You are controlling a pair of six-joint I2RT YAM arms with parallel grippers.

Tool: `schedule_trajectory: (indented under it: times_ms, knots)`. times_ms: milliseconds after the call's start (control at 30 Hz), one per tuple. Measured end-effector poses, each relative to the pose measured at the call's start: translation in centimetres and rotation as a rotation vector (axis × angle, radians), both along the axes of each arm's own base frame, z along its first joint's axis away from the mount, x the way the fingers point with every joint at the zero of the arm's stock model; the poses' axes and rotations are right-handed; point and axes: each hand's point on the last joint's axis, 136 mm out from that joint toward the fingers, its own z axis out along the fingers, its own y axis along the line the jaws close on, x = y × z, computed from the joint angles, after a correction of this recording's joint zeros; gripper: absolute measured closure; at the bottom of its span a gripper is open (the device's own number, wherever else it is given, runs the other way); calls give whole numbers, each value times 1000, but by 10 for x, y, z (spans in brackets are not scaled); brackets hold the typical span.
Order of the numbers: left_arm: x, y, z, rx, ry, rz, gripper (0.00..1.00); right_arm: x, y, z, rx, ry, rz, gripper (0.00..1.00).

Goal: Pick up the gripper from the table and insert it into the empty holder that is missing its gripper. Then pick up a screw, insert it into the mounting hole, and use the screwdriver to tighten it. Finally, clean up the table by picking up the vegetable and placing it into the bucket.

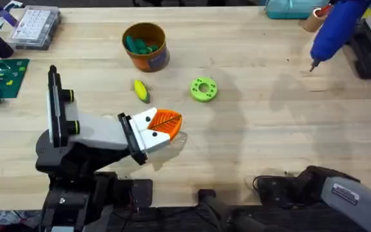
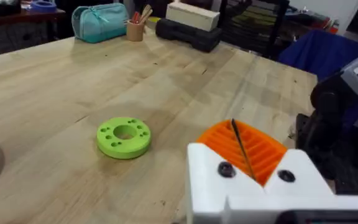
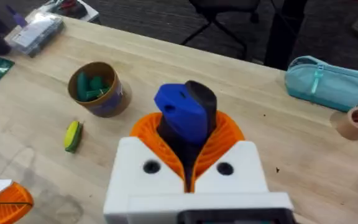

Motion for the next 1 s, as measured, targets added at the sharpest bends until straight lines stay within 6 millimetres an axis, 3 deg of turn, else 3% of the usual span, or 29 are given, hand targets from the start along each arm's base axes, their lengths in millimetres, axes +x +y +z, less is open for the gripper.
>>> schedule_trajectory:
  times_ms: [533,800,1000]
  knots:
    - [0,0,0,0,0,0,995,-5,2,-8,19,47,2,975]
    - [0,0,0,0,0,0,995,-12,-17,-43,-45,199,-103,975]
    - [0,0,0,0,0,0,995,1,-42,-86,-110,371,-188,975]
